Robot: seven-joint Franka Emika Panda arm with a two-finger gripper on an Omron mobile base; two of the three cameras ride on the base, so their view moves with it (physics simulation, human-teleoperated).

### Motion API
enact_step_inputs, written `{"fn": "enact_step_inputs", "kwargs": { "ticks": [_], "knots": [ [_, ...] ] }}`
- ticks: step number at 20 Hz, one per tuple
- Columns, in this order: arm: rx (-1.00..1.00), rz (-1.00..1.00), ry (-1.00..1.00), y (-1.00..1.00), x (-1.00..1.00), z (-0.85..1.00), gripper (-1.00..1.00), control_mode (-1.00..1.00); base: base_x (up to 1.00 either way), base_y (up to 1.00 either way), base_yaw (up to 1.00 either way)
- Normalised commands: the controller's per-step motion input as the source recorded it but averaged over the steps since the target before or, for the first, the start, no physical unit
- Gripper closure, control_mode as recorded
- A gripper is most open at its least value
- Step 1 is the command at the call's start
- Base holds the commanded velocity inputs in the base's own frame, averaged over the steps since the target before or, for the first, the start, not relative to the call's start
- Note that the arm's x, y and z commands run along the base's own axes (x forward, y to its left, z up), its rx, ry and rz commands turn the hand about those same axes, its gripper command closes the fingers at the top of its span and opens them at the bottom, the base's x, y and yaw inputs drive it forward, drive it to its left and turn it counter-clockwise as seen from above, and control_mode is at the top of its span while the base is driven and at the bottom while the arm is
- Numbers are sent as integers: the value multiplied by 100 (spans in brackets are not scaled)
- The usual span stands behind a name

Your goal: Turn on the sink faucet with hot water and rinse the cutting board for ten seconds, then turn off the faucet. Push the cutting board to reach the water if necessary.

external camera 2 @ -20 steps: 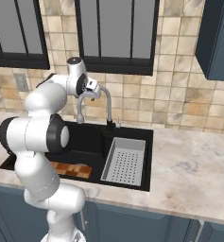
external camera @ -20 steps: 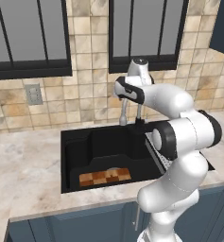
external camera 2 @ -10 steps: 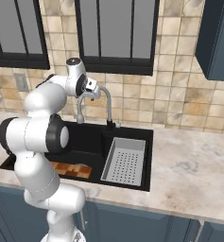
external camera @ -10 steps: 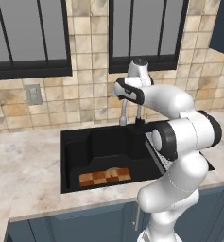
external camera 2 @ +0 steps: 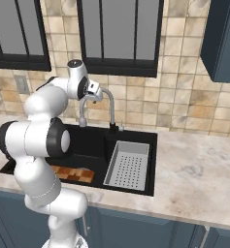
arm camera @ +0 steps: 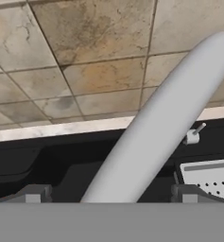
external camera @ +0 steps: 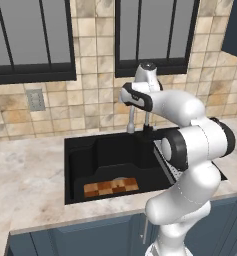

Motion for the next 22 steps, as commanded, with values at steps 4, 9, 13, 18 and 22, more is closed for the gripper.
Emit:
{"fn": "enact_step_inputs", "kwargs": {
  "ticks": [4,9,13,18,22],
  "knots": [
    [0,0,0,0,0,8,-100,-100,0,0,0],
    [0,0,0,0,0,39,-100,-100,0,0,0],
    [0,0,0,-2,-4,54,-100,-100,0,0,0],
    [0,0,0,-11,-30,42,-100,-100,0,0,0],
    [0,1,0,-49,-54,4,-100,-100,0,0,0]
  ]
}}
